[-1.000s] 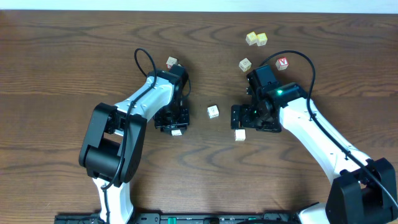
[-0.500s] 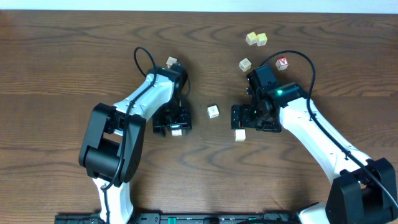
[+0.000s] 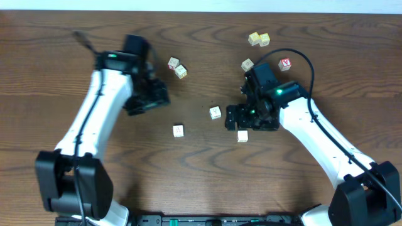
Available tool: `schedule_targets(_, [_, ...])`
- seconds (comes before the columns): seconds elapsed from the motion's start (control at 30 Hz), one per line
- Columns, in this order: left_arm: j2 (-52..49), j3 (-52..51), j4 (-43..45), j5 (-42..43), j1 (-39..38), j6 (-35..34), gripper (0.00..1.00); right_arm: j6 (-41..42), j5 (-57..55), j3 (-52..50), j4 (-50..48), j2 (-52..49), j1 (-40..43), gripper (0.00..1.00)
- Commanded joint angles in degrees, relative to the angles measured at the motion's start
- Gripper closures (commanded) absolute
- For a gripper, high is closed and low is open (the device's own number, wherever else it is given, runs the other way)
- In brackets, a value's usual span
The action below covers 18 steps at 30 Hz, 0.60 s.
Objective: Lift 4 blocks
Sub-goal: 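Lower the left gripper and grasp the soccer-ball block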
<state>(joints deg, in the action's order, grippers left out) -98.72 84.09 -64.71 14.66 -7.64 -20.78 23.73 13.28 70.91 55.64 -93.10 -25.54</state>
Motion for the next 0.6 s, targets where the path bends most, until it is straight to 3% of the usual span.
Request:
schedule_targets(0.0, [-0.85, -0.59, -0.57, -0.02, 3.78, 1.62, 0.28, 0.87, -0.46, 2.93, -1.29, 0.09, -2.29, 0.01])
schedule_targets(0.13, [-1.95, -6.25, 1.11, 7.21, 2.25, 5.75, 0.32, 5.46, -3.91, 2.89, -3.58, 0.07, -4.11, 0.01])
schedule_targets(0.33, [-2.03, -15.72, 11.67, 8.02, -4.0, 4.22, 0.31, 5.57, -4.72, 2.89, -2.91, 0.07, -4.52, 0.01])
schedule_targets(0.47, [-2.08, -19.89, 18.43, 2.08, -7.87, -2.73, 0.3, 5.6, -6.91, 2.84, -1.36, 0.07, -4.52, 0.01])
schedule_targets(0.57, [-2.14, -21.35, 21.51, -1.31, -9.75, -3.37, 0.31, 5.57, -7.52, 2.84, -0.79, 0.07, -4.52, 0.01])
